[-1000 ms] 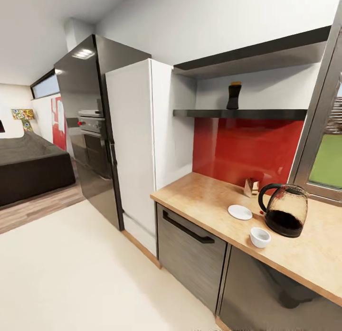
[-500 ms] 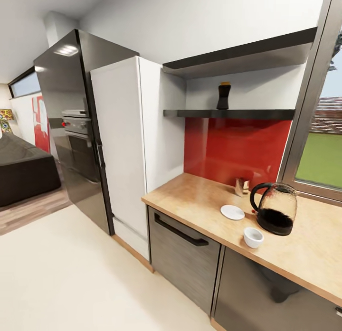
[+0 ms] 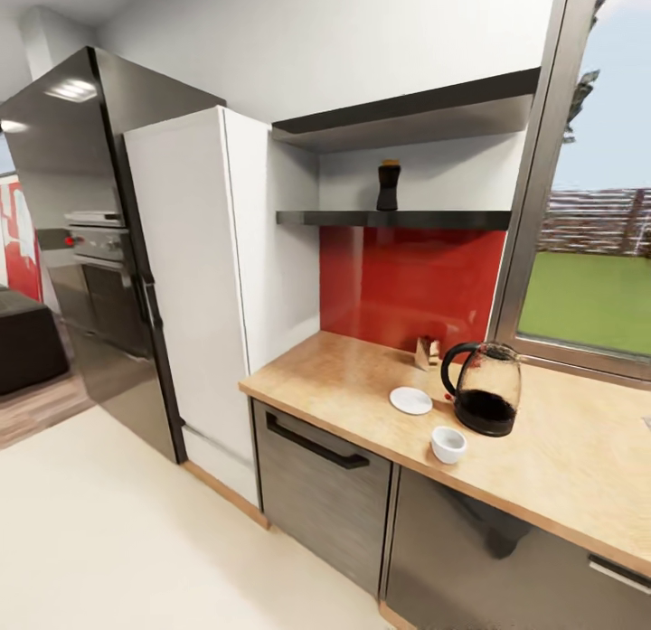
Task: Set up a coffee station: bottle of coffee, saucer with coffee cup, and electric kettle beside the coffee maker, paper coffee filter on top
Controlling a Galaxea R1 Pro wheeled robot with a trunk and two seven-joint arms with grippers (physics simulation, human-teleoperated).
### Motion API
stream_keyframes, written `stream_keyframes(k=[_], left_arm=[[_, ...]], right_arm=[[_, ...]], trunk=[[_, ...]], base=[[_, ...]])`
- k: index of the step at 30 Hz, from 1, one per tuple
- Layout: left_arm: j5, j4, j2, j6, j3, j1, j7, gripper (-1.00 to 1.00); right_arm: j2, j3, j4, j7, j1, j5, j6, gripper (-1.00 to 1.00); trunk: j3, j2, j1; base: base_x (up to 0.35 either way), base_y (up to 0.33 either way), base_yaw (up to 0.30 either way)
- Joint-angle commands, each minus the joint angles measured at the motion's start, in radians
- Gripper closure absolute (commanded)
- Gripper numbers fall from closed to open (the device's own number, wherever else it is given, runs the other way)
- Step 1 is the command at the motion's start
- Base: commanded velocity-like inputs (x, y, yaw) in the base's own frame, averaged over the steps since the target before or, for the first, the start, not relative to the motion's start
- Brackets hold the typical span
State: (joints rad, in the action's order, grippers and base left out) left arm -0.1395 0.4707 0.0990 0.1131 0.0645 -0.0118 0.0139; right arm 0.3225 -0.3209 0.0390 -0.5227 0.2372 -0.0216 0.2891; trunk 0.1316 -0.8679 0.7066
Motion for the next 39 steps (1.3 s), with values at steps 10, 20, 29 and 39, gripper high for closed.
stream_keyframes(k=[10,20,29,39], left_arm=[[-0.006,0.003,-0.059,0.003,0.004,0.0,0.081,-1.0],[-0.005,0.001,-0.077,0.004,0.004,0.0,0.165,-1.0],[-0.005,0.0,-0.076,0.002,0.002,0.0,0.169,-1.0],[-0.005,0.0,-0.076,0.002,0.002,0.0,0.168,-1.0]], right_arm=[[-0.036,0.0,0.007,0.106,0.002,0.119,0.011,-1.0],[-0.198,0.0,0.008,0.45,0.001,0.273,0.009,-1.0],[-0.213,-0.009,0.008,0.482,-0.002,0.265,0.01,-1.0],[-0.214,-0.009,0.007,0.444,-0.003,0.15,0.013,-1.0]], trunk=[[-0.005,-0.001,0.0],[-0.009,-0.001,0.0],[-0.009,-0.001,0.0],[-0.011,-0.001,0.0]], base=[[0.0,0.0,-0.267],[0.001,0.002,-0.267],[0.079,0.228,-0.065],[0.018,0.105,-0.039]])
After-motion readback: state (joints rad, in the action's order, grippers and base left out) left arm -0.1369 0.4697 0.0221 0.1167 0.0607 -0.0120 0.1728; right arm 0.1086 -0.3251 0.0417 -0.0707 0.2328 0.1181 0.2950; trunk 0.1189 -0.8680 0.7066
